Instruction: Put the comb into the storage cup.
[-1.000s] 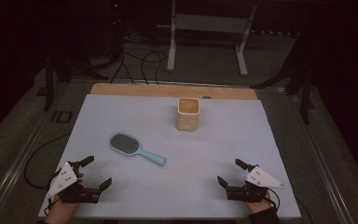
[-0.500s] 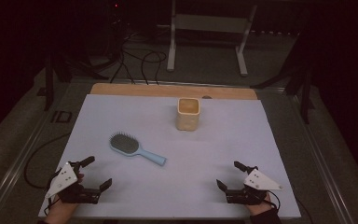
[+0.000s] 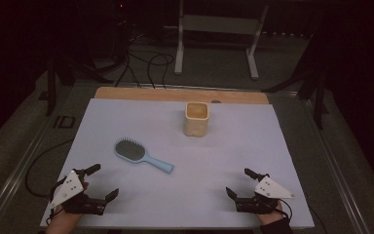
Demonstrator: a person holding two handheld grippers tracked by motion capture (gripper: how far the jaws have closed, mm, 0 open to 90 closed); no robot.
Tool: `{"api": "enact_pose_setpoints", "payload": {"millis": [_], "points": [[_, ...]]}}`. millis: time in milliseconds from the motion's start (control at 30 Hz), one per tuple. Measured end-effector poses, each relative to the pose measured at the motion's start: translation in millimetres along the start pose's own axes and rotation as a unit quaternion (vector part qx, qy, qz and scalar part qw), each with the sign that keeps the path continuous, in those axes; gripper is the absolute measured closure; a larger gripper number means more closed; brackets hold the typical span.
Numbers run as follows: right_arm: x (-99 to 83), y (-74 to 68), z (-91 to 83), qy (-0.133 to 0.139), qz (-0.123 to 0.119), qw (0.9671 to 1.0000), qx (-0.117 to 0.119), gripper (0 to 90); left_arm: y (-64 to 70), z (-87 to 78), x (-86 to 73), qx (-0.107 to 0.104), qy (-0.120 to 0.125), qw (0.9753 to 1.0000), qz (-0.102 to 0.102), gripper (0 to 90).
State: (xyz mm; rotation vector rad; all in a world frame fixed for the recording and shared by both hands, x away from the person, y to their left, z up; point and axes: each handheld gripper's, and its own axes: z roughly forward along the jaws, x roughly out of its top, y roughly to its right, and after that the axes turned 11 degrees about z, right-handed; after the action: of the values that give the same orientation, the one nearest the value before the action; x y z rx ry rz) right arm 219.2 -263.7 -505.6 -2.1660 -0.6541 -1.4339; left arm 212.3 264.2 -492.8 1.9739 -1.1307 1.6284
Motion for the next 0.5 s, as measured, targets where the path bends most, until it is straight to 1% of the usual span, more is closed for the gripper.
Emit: {"api": "enact_pose_setpoints", "payload": {"millis": [233, 367, 433, 500], "points": [[1.7, -1.5, -2.3, 0.006, 0.001, 1.0, 0.001, 8.6, 4.9, 3.1, 8.2, -0.016, -0.001, 0.9998, 0.01, 0.0], [2.3, -1.3, -3.2, 0.011, 0.004, 0.9999, 0.002, 8.6, 3.7, 4.5, 13.7, -0.025, 0.002, 0.9997, 0.008, 0.0], [2.7, -1.6, -3.3, 0.01, 0.004, 0.9999, 0.002, 8.6, 3.1, 4.3, 18.3, -0.034, 0.008, 0.9994, 0.002, 0.0], [3.0, -1.9, -3.9, 0.011, 0.002, 0.9999, 0.002, 8.6, 2.5, 4.5, 23.7, -0.044, 0.012, 0.999, 0.002, 0.0]]}}
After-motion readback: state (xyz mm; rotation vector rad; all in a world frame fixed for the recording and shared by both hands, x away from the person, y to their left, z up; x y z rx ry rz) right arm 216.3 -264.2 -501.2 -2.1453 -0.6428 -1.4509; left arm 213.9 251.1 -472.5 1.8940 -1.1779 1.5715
